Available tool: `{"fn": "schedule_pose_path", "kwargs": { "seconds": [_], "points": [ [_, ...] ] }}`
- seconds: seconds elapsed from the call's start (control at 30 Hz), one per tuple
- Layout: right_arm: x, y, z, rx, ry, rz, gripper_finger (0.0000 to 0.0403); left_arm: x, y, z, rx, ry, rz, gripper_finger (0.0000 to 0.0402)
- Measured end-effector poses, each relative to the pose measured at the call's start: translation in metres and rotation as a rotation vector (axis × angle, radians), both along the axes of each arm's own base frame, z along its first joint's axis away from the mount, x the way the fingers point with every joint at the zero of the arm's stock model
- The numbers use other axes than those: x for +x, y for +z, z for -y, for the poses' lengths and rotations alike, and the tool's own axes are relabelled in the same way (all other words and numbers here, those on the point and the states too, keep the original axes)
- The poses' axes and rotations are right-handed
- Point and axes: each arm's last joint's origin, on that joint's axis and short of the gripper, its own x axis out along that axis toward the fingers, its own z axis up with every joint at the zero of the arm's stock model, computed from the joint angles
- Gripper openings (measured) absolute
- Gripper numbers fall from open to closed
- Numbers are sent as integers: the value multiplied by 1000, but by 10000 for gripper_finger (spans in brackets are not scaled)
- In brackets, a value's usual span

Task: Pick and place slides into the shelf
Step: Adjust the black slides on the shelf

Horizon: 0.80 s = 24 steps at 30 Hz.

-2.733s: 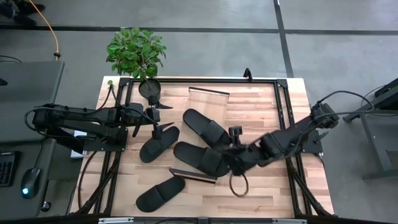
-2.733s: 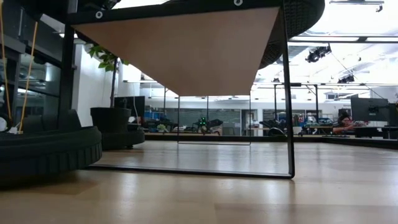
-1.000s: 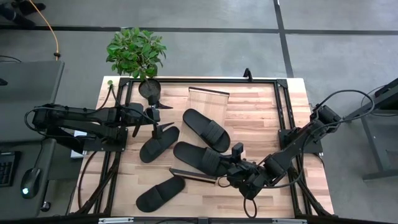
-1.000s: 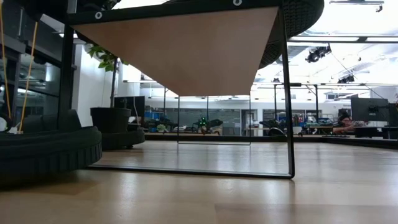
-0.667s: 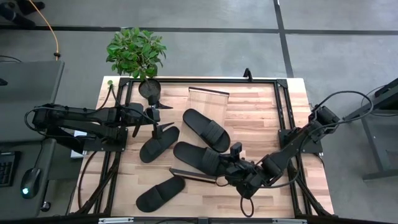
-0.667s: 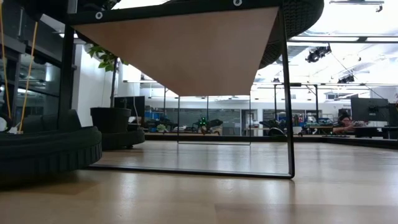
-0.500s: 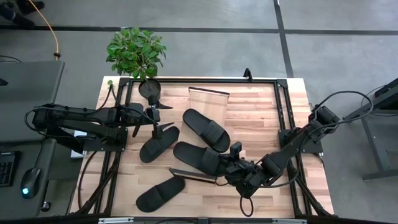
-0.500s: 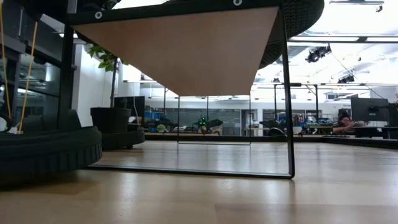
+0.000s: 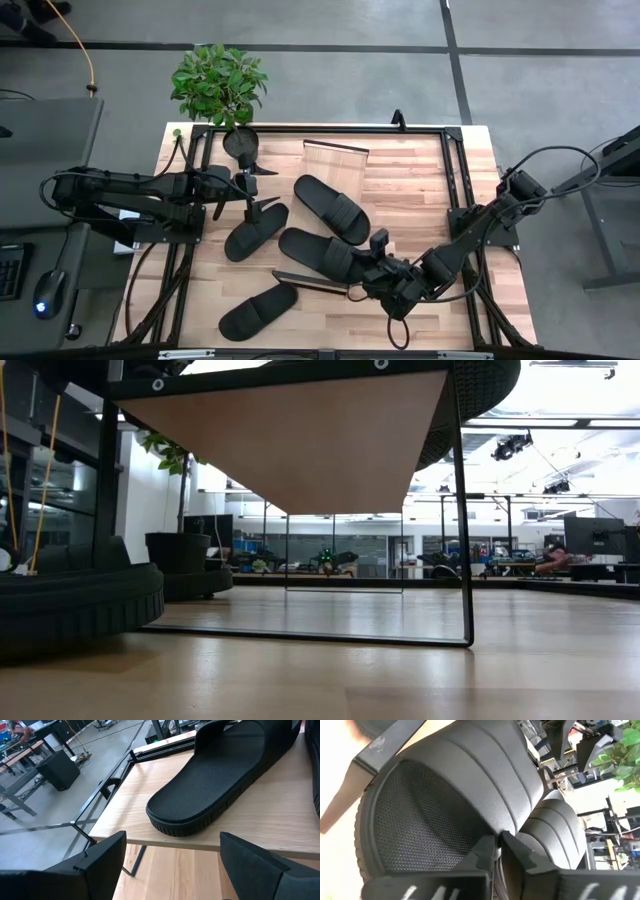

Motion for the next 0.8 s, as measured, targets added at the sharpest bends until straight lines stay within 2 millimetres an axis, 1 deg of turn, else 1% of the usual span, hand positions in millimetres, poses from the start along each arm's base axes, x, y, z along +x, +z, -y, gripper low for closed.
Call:
{"fn": "schedule_pose_path", "kwargs": {
  "seconds": [0.47,0.8],
  "points": [
    [2,3,-1,-58,66,-19,1,0,0,0,0,0,0,303],
    [-2,18,3,-24,139,-23,0,0,0,0,0,0,-1,303]
  ]
}}
